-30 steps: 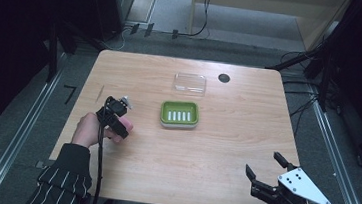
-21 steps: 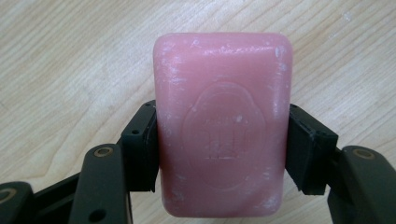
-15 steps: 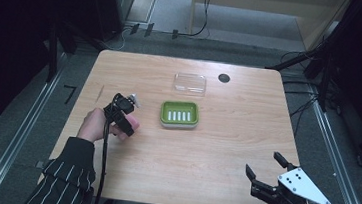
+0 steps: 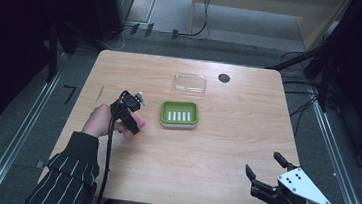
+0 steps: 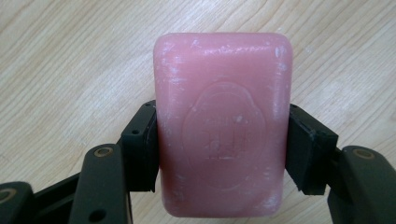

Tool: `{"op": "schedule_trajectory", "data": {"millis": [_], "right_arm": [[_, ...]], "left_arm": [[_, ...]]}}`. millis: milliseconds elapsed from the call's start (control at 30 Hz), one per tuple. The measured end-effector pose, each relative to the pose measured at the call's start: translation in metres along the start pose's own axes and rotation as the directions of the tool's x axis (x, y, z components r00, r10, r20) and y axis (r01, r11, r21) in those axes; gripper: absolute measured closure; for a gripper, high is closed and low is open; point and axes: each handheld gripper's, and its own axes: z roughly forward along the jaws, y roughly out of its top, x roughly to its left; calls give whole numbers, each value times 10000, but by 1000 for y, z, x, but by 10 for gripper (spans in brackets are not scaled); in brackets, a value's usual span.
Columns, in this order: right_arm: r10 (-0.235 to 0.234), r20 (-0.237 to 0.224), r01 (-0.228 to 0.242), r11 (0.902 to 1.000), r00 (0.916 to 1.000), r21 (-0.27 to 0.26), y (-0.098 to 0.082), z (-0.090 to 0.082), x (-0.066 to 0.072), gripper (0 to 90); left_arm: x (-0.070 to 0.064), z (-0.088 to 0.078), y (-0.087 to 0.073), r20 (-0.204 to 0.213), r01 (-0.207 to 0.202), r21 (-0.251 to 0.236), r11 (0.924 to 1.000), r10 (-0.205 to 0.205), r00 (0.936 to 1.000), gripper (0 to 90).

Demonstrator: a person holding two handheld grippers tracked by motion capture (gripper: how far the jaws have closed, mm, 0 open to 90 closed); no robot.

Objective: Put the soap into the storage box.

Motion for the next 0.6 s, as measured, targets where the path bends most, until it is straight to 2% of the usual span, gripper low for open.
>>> {"op": "schedule_trajectory", "data": {"millis": [300,600], "right_arm": [[-7,7,7,10000,10000,3,0,0,0,129],[7,21,-7,10000,10000,50,0,-1,0,129]], "left_arm": [[-5,-7,10,-118,-430,-60,9991,429,9990,384],[-7,-10,18,-138,-668,-88,9977,667,9977,383]]}}
